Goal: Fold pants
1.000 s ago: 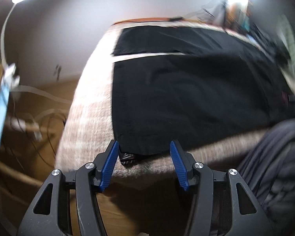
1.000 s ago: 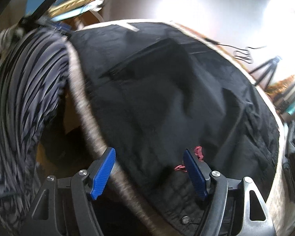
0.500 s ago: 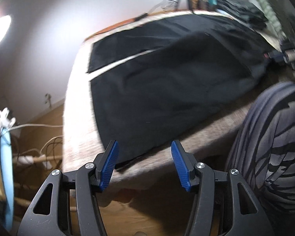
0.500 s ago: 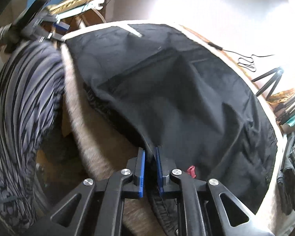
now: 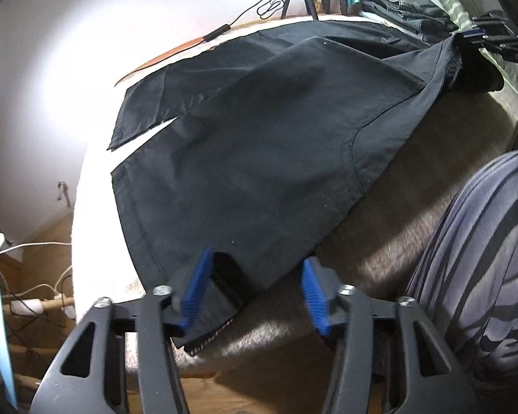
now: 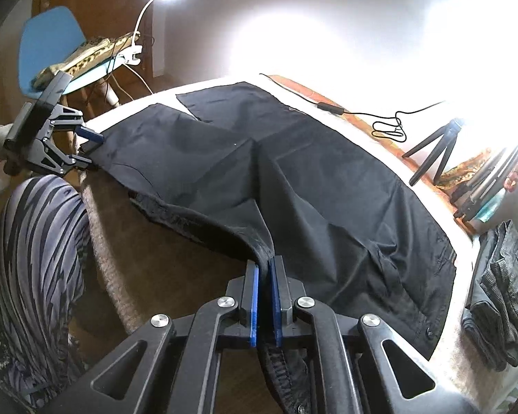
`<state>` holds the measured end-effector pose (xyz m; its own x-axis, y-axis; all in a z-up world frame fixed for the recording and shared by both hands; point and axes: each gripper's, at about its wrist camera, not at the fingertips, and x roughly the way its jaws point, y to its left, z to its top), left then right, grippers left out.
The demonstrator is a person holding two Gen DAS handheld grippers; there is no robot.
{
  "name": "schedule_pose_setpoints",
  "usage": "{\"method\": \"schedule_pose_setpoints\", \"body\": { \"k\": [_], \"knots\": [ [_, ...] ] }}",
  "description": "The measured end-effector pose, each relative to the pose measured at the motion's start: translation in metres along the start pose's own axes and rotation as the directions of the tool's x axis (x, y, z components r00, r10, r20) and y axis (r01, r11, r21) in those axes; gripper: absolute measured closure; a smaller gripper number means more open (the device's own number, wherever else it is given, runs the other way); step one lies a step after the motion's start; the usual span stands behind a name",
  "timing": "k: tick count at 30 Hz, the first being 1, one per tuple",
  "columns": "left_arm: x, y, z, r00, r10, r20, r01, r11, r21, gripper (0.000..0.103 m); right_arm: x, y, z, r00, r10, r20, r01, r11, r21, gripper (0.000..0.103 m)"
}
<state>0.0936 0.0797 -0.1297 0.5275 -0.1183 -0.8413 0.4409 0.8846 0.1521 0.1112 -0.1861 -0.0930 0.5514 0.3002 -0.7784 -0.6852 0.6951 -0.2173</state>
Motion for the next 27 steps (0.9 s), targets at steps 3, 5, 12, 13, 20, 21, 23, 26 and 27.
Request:
{"method": "schedule_pose_setpoints", "body": {
  "k": [3, 5, 12, 13, 20, 21, 23, 26, 27],
  "knots": [
    [0.002, 0.006, 0.001, 1.0, 0.002, 0.014, -0.002, 1.0, -0.011, 0.09, 0.0, 0.002, -0.001, 1.0, -0.003, -0.001, 0.003, 1.0, -0.012, 0.099],
    [-0.003, 0.012, 0.003, 0.999, -0.014, 0.045, 0.016, 0.999, -0.04, 0.094, -0.001, 0.004, -0.004, 1.0, -0.005, -0.002, 0.005, 1.0, -0.017, 0.099],
    [-0.033, 0.039, 0.034, 0.984, 0.001, 0.18, 0.01, 0.998, -0.062, 0.1, -0.012, 0.004, 0.004, 0.998, -0.066, 0.023, 0.067, 0.997, -0.046, 0.099],
    [-0.035, 0.042, 0.041, 0.981, 0.01, 0.194, 0.003, 0.998, -0.066, 0.1, -0.014, 0.001, 0.009, 0.997, -0.076, 0.031, 0.078, 0.996, -0.051, 0.1],
    [-0.045, 0.067, 0.099, 0.96, 0.064, 0.273, -0.059, 0.998, -0.029, 0.1, -0.022, -0.024, 0.055, 0.983, -0.165, 0.076, 0.173, 0.976, -0.132, 0.101],
    [-0.044, 0.07, 0.105, 0.959, 0.066, 0.277, -0.061, 0.998, -0.026, 0.1, -0.02, -0.03, 0.064, 0.98, -0.182, 0.076, 0.191, 0.97, -0.149, 0.102],
    [-0.042, 0.078, 0.12, 0.956, 0.066, 0.286, -0.062, 0.998, -0.025, 0.1, -0.015, -0.041, 0.08, 0.976, -0.203, 0.077, 0.213, 0.962, -0.168, 0.102],
    [-0.035, 0.095, 0.146, 0.954, 0.066, 0.293, -0.06, 0.998, -0.028, 0.1, -0.004, -0.06, 0.102, 0.971, -0.228, 0.079, 0.239, 0.952, -0.19, 0.102],
    [-0.031, 0.1, 0.156, 0.955, 0.063, 0.291, -0.059, 0.998, -0.023, 0.1, 0.002, -0.067, 0.109, 0.968, -0.239, 0.075, 0.249, 0.948, -0.199, 0.102]
  ]
}}
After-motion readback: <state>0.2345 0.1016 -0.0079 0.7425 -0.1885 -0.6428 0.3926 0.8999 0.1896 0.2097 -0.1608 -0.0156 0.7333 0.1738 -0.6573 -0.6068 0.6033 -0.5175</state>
